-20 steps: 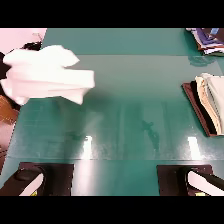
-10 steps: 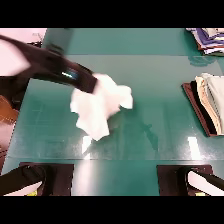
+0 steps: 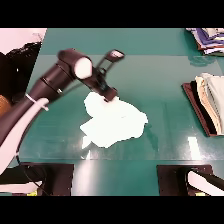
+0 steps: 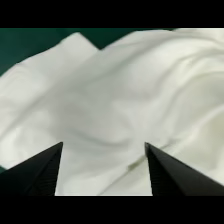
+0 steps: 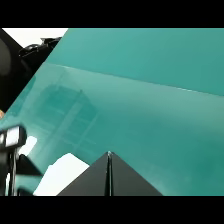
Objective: Fold the shirts.
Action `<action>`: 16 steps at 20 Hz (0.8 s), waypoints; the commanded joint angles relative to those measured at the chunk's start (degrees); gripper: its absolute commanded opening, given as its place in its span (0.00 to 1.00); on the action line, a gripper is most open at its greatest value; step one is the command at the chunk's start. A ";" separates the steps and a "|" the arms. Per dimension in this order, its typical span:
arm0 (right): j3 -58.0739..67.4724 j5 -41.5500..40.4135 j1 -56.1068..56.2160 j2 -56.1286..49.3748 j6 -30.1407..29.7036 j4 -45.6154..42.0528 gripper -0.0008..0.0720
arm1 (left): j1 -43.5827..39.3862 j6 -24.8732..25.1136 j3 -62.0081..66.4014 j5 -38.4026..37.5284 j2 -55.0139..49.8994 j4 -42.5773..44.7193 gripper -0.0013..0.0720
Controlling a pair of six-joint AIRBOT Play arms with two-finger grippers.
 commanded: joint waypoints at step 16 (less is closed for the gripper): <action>-0.04 3.21 0.04 -0.02 0.02 -0.11 0.03 | 27.65 10.16 -10.12 10.58 -16.17 -28.57 0.84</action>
